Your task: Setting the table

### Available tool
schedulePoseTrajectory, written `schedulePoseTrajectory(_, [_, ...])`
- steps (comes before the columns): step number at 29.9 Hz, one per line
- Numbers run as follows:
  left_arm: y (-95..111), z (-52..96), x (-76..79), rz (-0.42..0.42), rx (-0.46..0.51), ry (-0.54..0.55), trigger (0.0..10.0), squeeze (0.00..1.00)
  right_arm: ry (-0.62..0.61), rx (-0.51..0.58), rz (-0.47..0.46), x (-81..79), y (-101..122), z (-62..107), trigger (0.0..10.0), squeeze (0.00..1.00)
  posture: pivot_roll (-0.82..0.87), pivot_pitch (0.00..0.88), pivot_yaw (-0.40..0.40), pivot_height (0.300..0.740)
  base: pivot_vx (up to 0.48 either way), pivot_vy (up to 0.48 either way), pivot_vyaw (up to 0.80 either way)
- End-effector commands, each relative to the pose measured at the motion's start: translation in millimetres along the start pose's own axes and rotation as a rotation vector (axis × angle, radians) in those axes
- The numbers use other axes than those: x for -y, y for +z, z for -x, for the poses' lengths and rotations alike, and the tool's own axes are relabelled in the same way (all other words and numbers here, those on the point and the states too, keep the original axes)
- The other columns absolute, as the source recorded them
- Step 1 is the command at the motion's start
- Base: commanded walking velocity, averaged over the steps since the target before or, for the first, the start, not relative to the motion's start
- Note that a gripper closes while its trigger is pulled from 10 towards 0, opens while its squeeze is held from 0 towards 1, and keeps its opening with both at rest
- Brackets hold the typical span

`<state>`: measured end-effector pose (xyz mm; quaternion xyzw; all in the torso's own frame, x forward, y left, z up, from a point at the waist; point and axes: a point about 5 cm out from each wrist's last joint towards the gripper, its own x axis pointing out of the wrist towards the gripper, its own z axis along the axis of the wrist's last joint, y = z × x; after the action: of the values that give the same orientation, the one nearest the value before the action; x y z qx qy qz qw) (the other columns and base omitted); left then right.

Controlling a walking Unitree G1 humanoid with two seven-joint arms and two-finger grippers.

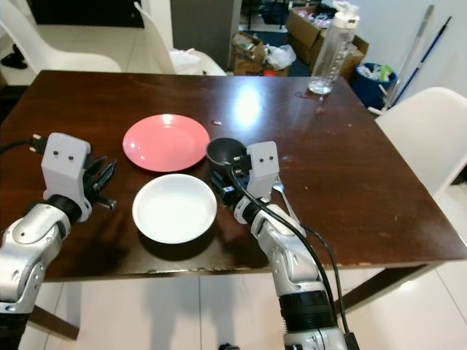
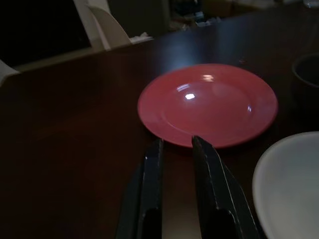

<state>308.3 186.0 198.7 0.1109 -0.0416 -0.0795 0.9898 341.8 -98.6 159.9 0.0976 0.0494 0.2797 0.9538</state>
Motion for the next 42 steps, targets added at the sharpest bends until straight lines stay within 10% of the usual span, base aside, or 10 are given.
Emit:
schedulePoseTrajectory(1, [-1, 3.3, -3.0, -0.004, -0.01, 0.01, 10.0, 0.0, -0.029, -0.054, -0.026, 5.7, -11, -1.1, 10.0, 0.0, 0.05, 0.077, -0.032, 0.74, 0.0, 0.0, 0.0])
schedulePoseTrajectory(22, [0, 5.6, 2.5, 0.014, -0.008, 0.012, 10.0, 0.0, -0.004, -0.204, -0.293, 8.0, -33, -18.5, 9.7, 0.0, 0.06, 0.086, -0.05, 0.74, 0.0, 0.0, 0.0])
schedulePoseTrajectory(23, [-1, 6.0, 4.4, 0.019, -0.01, 0.014, 10.0, 0.0, -0.028, -0.231, -0.302, 9.4, -39, -17.9, 2.0, 0.0, 0.06, 0.087, -0.051, 0.74, 0.0, 0.0, 0.0])
schedulePoseTrajectory(24, [-1, 6.2, 5.5, 0.021, -0.011, 0.013, 10.0, 0.0, -0.033, -0.239, -0.316, 9.4, -41, -17.7, 0.0, 0.0, 0.06, 0.088, -0.052, 0.74, 0.0, 0.0, 0.0])
schedulePoseTrajectory(42, [-1, 4.3, 10.1, 0.026, -0.011, 0.008, 10.0, 0.0, 0.065, -0.065, -0.501, 6.9, -20, -15.9, 0.0, 0.0, 0.05, 0.094, -0.043, 0.74, 0.0, 0.0, 0.0])
